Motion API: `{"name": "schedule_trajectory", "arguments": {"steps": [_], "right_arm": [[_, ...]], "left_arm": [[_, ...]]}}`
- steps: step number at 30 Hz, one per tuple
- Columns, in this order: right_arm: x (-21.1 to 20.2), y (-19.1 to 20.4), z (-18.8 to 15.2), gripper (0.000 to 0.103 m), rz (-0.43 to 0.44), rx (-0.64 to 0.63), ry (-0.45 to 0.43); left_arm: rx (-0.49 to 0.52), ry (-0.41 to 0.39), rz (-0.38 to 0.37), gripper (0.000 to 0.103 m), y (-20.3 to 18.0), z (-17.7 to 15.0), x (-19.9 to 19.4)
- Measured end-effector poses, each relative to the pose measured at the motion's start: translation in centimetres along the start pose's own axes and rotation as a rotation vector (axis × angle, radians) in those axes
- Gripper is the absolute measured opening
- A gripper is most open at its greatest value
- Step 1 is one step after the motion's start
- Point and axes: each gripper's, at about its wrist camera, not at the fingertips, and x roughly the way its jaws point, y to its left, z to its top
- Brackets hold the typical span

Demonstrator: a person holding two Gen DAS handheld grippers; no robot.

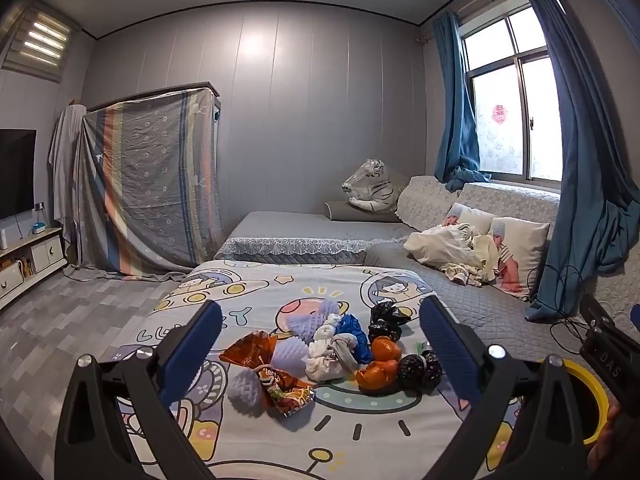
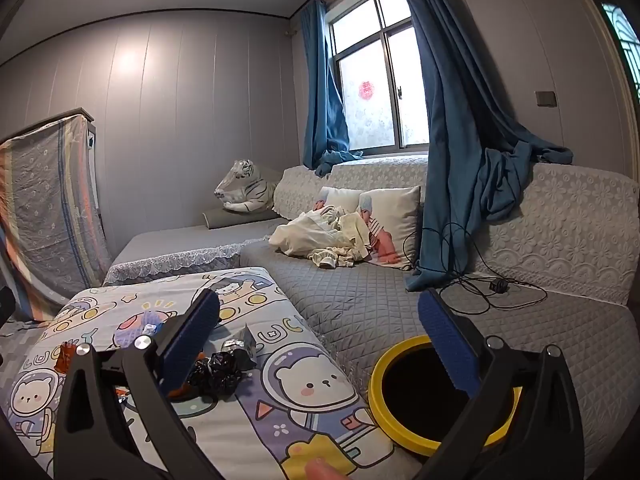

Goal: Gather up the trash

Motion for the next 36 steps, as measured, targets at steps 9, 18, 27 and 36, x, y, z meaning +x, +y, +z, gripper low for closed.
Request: {"name": "schedule_trajectory", "arguments": {"steps": [9, 18, 27, 36], "right_arm": [[0.1, -0.1, -0.1, 0.095, 0.001, 0.001, 0.003], [0.1, 0.7, 0.0, 0.095, 0.013, -0.002, -0.005], [-0.1, 0.3, -0.3, 0.095, 0.02, -0.007, -0.007], [-0.1, 0.4, -0.3, 0.095, 0.021, -0.007, -0.006]], "left_arm": [[-0.003, -0.005, 0.006, 0.095, 0.9, 0.4, 0.0], [-0.013, -0.007, 0.014, 0.095, 0.3, 0.4, 0.1], [-0.02, -0.003, 0.02, 0.095, 0.6, -0.2, 0.2], [-0.016, 0.001, 0.018, 0.095, 0.4, -0.2, 0.3]]}}
